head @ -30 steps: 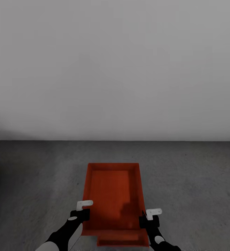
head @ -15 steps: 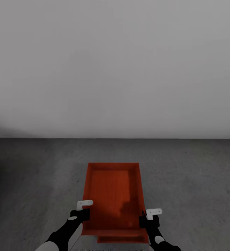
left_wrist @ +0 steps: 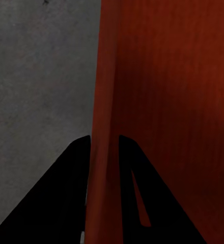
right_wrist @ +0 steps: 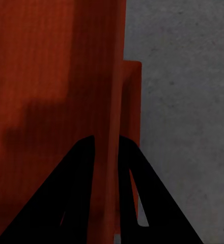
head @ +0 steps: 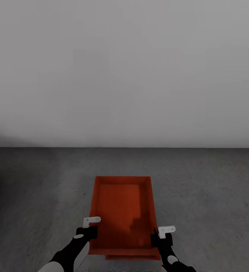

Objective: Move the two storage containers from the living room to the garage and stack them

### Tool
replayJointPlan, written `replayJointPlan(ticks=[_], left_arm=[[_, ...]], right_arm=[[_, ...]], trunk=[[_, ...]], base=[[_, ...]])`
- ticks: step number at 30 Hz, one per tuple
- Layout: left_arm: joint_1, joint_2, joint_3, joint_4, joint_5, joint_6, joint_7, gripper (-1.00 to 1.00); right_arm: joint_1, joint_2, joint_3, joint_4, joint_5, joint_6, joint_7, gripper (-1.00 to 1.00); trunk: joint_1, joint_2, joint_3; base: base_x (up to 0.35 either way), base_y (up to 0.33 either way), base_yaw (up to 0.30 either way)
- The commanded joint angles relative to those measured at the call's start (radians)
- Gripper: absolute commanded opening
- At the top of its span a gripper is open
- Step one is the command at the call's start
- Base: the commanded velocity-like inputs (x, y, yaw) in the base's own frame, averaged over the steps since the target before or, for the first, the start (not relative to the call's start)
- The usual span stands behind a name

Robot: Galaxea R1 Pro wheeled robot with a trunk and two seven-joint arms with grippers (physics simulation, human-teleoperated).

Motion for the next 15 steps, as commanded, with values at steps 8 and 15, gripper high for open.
replayJointPlan(ticks=[8, 15], left_arm=[[0.000, 0.004, -0.009, 0.019, 0.009, 0.007, 0.016, -1.00], [0.000, 0.004, -0.009, 0.019, 0.009, 0.007, 0.016, -1.00]], right_arm=[[-0.001, -0.009, -0.014, -0.001, -0.011, -0.061, -0.057, -1.00], [-0.001, -0.009, -0.014, -0.001, -0.011, -0.061, -0.057, -1.00]], trunk=[[0.000, -0.001, -0.014], [0.000, -0.001, -0.025]], base=[[0.000, 0.000, 0.000], [0.000, 0.000, 0.000]])
